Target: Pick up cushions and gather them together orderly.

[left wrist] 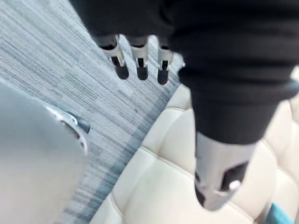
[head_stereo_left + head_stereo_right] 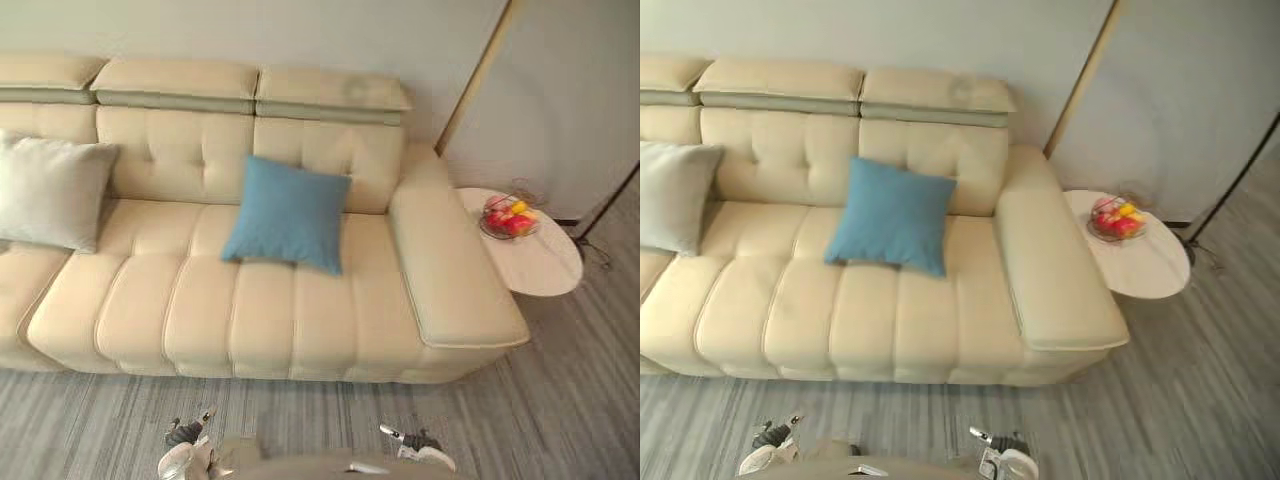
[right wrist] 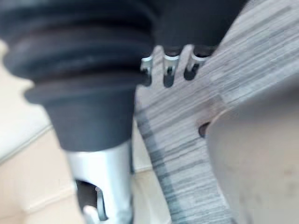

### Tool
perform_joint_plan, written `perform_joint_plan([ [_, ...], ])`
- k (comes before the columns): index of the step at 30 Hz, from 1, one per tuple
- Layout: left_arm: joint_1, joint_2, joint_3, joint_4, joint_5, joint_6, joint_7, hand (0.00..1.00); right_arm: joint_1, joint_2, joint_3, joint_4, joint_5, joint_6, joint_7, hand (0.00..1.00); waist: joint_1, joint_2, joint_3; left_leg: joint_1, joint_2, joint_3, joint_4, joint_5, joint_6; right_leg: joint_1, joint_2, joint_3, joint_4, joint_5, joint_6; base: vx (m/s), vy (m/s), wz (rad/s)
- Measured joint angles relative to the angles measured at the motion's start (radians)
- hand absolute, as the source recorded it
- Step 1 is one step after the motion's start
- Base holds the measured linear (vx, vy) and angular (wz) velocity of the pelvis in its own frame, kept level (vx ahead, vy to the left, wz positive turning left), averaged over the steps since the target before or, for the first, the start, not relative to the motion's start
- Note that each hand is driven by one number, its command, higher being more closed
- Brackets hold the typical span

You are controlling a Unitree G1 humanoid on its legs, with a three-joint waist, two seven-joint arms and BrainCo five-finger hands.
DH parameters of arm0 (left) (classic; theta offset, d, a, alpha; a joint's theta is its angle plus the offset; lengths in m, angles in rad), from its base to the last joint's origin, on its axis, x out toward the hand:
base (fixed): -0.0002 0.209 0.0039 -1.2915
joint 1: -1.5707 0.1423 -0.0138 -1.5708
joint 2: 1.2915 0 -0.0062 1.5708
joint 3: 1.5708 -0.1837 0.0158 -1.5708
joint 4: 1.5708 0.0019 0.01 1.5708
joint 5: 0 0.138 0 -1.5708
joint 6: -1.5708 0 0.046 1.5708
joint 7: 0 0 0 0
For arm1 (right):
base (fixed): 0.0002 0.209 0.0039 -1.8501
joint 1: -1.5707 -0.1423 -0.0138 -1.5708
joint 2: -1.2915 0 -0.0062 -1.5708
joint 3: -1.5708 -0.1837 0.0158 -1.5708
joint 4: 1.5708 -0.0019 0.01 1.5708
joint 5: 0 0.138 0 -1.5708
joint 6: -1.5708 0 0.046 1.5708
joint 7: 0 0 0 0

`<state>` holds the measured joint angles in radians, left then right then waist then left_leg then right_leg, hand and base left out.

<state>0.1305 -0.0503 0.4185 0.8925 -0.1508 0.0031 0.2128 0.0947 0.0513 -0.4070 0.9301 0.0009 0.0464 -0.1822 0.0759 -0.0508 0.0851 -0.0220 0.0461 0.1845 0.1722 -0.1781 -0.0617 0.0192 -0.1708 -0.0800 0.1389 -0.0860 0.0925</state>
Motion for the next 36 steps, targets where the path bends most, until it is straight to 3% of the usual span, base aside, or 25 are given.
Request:
perform_joint_plan([
  [1, -0.001, 0.003, -0.006, 0.009, 0.001, 0.001, 0.000, 0.00, 0.003, 0.001, -0.008, 0.002, 0.002, 0.001, 0.000, 0.00, -0.003, -0.001, -0.001, 0.014, -0.032, 0.004, -0.046, 0.026, 0.010, 0.019, 0.003, -0.016, -0.030, 0.011, -0.014, 0.01, 0.128, -0.15],
  [5, -0.009, 0.000, -0.034, 0.058, 0.019, 0.010, -0.002, 0.00, 0.008, -0.020, -0.043, 0.002, 0.004, -0.001, 0.001, 0.00, -0.021, 0.045, -0.015, 0.054, -0.058, 0.003, -0.102, 0.106, 0.050, 0.050, 0.001, -0.014, -0.065, 0.038, 0.001, 0.05, 0.075, -0.08],
  [11, -0.020, 0.002, -0.067, 0.072, 0.076, 0.017, -0.020, 0.00, 0.008, -0.021, -0.046, 0.030, 0.011, -0.004, 0.001, 0.00, -0.024, 0.041, -0.028, 0.110, -0.049, 0.013, -0.136, 0.132, 0.055, 0.078, 0.018, -0.012, -0.072, 0.038, 0.001, 0.07, -0.013, -0.05],
  [14, -0.029, 0.003, -0.052, 0.067, 0.079, 0.017, -0.024, 0.00, 0.006, -0.017, -0.046, 0.029, 0.013, -0.004, 0.001, 0.00, -0.017, 0.032, -0.019, 0.073, -0.021, 0.013, 0.001, 0.070, 0.051, 0.080, 0.036, 0.025, -0.063, 0.039, 0.000, -0.01, -0.046, -0.36],
  [15, -0.031, 0.000, -0.031, 0.060, 0.078, 0.017, -0.024, 0.00, -0.003, -0.014, -0.044, 0.030, 0.013, -0.003, 0.000, 0.00, -0.009, 0.018, -0.013, 0.024, -0.016, -0.053, 0.117, 0.045, 0.072, 0.057, 0.043, 0.077, -0.045, 0.039, 0.000, -0.10, -0.062, -1.25],
  [16, -0.037, -0.011, -0.020, 0.060, 0.078, 0.016, -0.023, 0.00, -0.022, -0.025, -0.031, 0.030, 0.013, -0.005, 0.000, 0.00, 0.002, 0.032, -0.011, -0.024, -0.015, -0.160, 0.212, 0.004, 0.064, 0.009, 0.060, 0.140, -0.017, 0.039, 0.002, -0.08, -0.050, -1.40],
  [17, -0.038, -0.017, -0.018, 0.060, 0.078, 0.016, -0.023, 0.00, -0.029, -0.030, -0.025, 0.030, 0.013, -0.004, 0.000, 0.00, 0.007, 0.043, -0.011, -0.034, -0.012, -0.195, 0.235, -0.018, 0.057, -0.009, 0.071, 0.164, -0.011, 0.039, 0.003, -0.16, 0.042, -1.73],
  [18, -0.038, -0.035, -0.007, 0.061, 0.078, 0.016, -0.022, 0.00, -0.049, -0.035, -0.023, 0.029, 0.012, -0.005, 0.000, 0.00, 0.009, 0.069, -0.012, -0.037, 0.010, -0.235, 0.245, -0.075, 0.029, -0.050, 0.101, 0.221, -0.009, 0.042, 0.015, -0.15, 0.081, -1.43],
  [19, -0.039, -0.036, -0.006, 0.062, 0.078, 0.016, -0.023, 0.00, -0.059, -0.033, -0.018, 0.028, 0.012, -0.007, 0.000, 0.00, 0.001, 0.072, -0.008, -0.036, 0.022, -0.229, 0.237, -0.107, 0.016, -0.072, 0.121, 0.247, -0.003, 0.042, 0.015, -0.21, 0.110, -1.58],
  [21, -0.052, -0.015, -0.009, 0.062, 0.079, 0.016, -0.023, 0.00, -0.058, -0.024, 0.003, 0.022, 0.012, -0.010, 0.000, 0.00, -0.011, 0.057, -0.003, -0.032, 0.027, -0.147, 0.223, -0.115, 0.022, -0.106, 0.119, 0.296, -0.016, 0.068, -0.024, -0.17, 0.086, -1.34],
  [22, -0.053, -0.004, -0.010, 0.063, 0.079, 0.015, -0.023, 0.00, -0.058, -0.017, 0.006, 0.020, 0.013, -0.009, 0.000, 0.00, -0.010, 0.037, -0.004, -0.029, 0.034, -0.083, 0.215, -0.117, 0.025, -0.133, 0.119, 0.337, -0.031, 0.084, -0.047, -0.14, 0.077, -1.27],
  [24, -0.055, 0.004, -0.010, 0.064, 0.088, 0.013, -0.023, 0.00, -0.057, -0.012, 0.013, 0.020, 0.014, -0.009, 0.000, 0.00, -0.010, 0.028, -0.004, -0.026, 0.036, -0.045, 0.205, -0.117, 0.026, -0.151, 0.120, 0.360, -0.048, 0.095, -0.063, -0.08, 0.084, -1.09],
  [25, -0.061, 0.019, -0.027, 0.072, 0.100, 0.014, -0.023, 0.00, -0.057, -0.011, 0.018, 0.020, 0.014, -0.009, -0.001, 0.00, -0.012, 0.014, -0.003, -0.023, 0.038, 0.015, 0.199, -0.116, 0.026, -0.172, 0.120, 0.382, -0.072, 0.130, -0.092, -0.07, 0.113, -1.33],
  [27, -0.065, 0.024, -0.036, 0.082, 0.115, 0.013, -0.023, 0.00, -0.061, -0.017, 0.023, 0.019, 0.014, -0.010, 0.000, 0.00, -0.010, 0.017, -0.002, -0.002, 0.069, 0.135, 0.188, -0.103, 0.038, -0.210, 0.110, 0.304, -0.065, 0.197, -0.122, -0.03, 0.056, -1.56],
  [29, -0.067, 0.024, -0.070, 0.089, 0.118, 0.013, -0.023, 0.00, -0.068, -0.030, 0.045, 0.016, 0.014, -0.014, -0.001, 0.00, -0.007, 0.039, 0.003, 0.042, 0.101, 0.221, 0.152, -0.092, 0.026, -0.240, 0.102, 0.083, 0.053, 0.174, -0.109, 0.08, -0.035, -1.43],
  [30, -0.068, 0.022, -0.083, 0.091, 0.122, 0.013, -0.023, 0.00, -0.066, -0.032, 0.050, 0.016, 0.013, -0.021, -0.001, 0.00, -0.001, 0.049, 0.007, 0.088, 0.118, 0.279, 0.133, -0.084, 0.013, -0.234, 0.091, -0.083, 0.107, 0.126, -0.117, 0.16, -0.034, -1.23],
  [31, -0.068, 0.022, -0.089, 0.091, 0.123, 0.013, -0.023, 0.00, -0.064, -0.030, 0.052, 0.014, 0.013, -0.022, -0.001, 0.00, 0.000, 0.050, 0.008, 0.099, 0.121, 0.296, 0.129, -0.082, 0.011, -0.226, 0.084, -0.146, 0.113, 0.117, -0.114, 0.14, -0.050, -1.54],
  [32, -0.073, 0.017, -0.097, 0.100, 0.131, 0.013, -0.024, 0.00, -0.063, -0.029, 0.054, 0.002, 0.013, -0.026, -0.001, 0.00, -0.003, 0.043, 0.010, 0.128, 0.113, 0.327, 0.122, -0.078, 0.016, -0.230, 0.084, -0.253, 0.128, 0.127, -0.138, 0.08, -0.103, -1.34],
  [33, -0.085, 0.007, -0.100, 0.108, 0.137, 0.015, -0.025, 0.00, -0.061, -0.031, 0.054, -0.006, 0.013, -0.033, -0.001, 0.00, -0.017, 0.058, 0.019, 0.145, 0.107, 0.339, 0.100, -0.055, 0.048, -0.229, 0.099, -0.280, 0.119, 0.153, -0.171, -0.01, -0.126, -1.28],
  [34, -0.086, 0.003, -0.102, 0.109, 0.137, 0.015, -0.025, 0.00, -0.061, -0.035, 0.054, -0.006, 0.013, -0.036, -0.002, 0.00, -0.020, 0.061, 0.018, 0.154, 0.104, 0.346, 0.081, -0.042, 0.065, -0.225, 0.113, -0.283, 0.085, 0.177, -0.170, -0.02, -0.167, -1.23],
  [35, -0.087, -0.004, -0.120, 0.111, 0.137, 0.013, -0.025, 0.00, -0.075, -0.048, 0.037, -0.008, 0.014, -0.036, -0.003, 0.00, -0.020, 0.102, 0.013, 0.184, 0.118, 0.390, 0.022, -0.021, 0.058, -0.199, 0.113, -0.364, 0.062, 0.084, -0.199, 0.03, -0.178, -1.01],
  [36, -0.087, -0.010, -0.154, 0.107, 0.137, 0.012, -0.025, 0.00, -0.080, -0.062, 0.022, -0.004, 0.013, -0.036, -0.003, 0.00, -0.036, 0.103, 0.008, 0.206, 0.121, 0.424, 0.010, -0.035, 0.002, -0.225, 0.040, -0.476, 0.281, -0.074, -0.206, 0.08, -0.169, -0.85],
])
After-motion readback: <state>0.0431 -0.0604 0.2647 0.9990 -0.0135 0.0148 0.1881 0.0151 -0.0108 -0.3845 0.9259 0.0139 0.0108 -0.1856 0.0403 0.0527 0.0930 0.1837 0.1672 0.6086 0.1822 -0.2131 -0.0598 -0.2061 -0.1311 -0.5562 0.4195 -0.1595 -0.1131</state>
